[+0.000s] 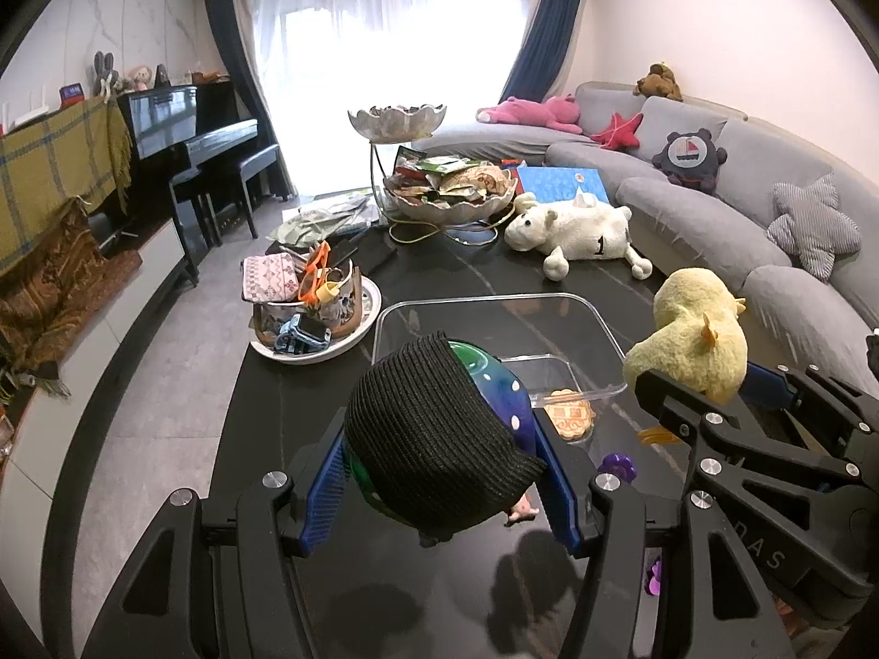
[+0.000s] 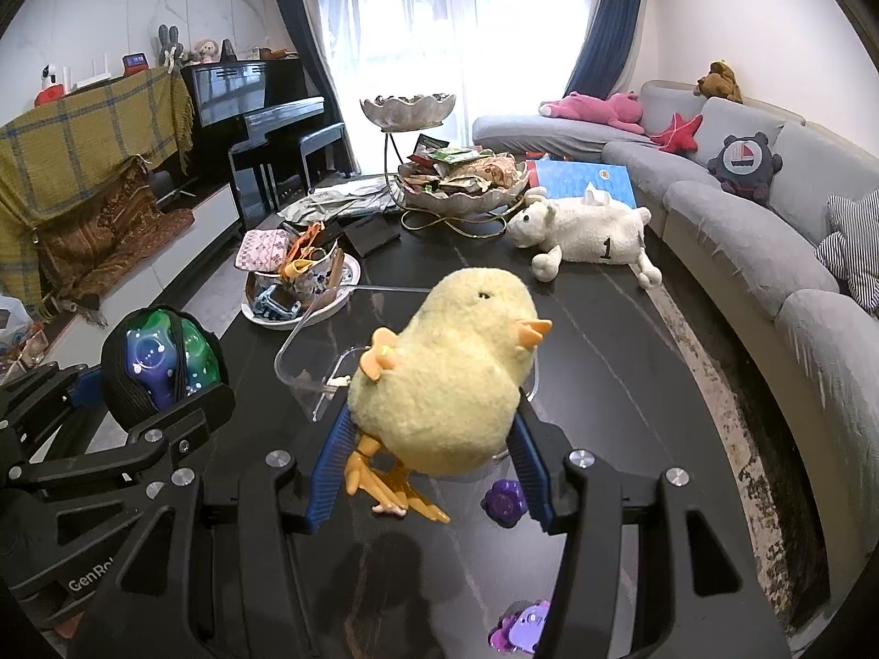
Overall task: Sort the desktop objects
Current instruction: 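Carry the ball with the left tool while the right tool carries the chick to the clear box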
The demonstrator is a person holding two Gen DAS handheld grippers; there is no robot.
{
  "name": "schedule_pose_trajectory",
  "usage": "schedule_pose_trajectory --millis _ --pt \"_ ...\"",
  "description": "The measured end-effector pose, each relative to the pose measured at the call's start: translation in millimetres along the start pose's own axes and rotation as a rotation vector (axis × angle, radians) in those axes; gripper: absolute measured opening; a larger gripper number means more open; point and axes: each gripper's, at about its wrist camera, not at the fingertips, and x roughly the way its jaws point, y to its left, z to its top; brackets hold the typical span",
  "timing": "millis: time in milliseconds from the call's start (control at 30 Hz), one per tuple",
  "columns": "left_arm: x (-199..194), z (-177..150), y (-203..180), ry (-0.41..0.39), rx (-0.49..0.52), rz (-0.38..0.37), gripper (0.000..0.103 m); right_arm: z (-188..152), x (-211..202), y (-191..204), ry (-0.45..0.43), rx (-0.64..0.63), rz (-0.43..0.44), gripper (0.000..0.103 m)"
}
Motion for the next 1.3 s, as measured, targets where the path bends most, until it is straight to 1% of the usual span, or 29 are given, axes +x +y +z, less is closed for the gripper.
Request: schedule_pose_trajectory --millis 333,767,1000,1167,1300 --pt "24 15 2 0.02 0.001 -0.004 0.057 13 21 -5 0.007 0.008 -0.011 0.051" --pt "49 33 -4 0.015 0.029 0.006 0.057 28 45 -15 0.018 0.021 -0.022 0.051" --pt "69 41 0 0.045 0.015 -0.007 0.057 36 62 -15 0.038 0.002 -0.039 0.051" --pt "89 46 1 0.087 0.017 -0.036 0.057 39 76 -17 0.058 -0.012 -0.051 0.051" --pt "102 50 0 0.102 0.023 -0.042 0.057 42 89 -22 0.079 -0.004 -0.045 0.051"
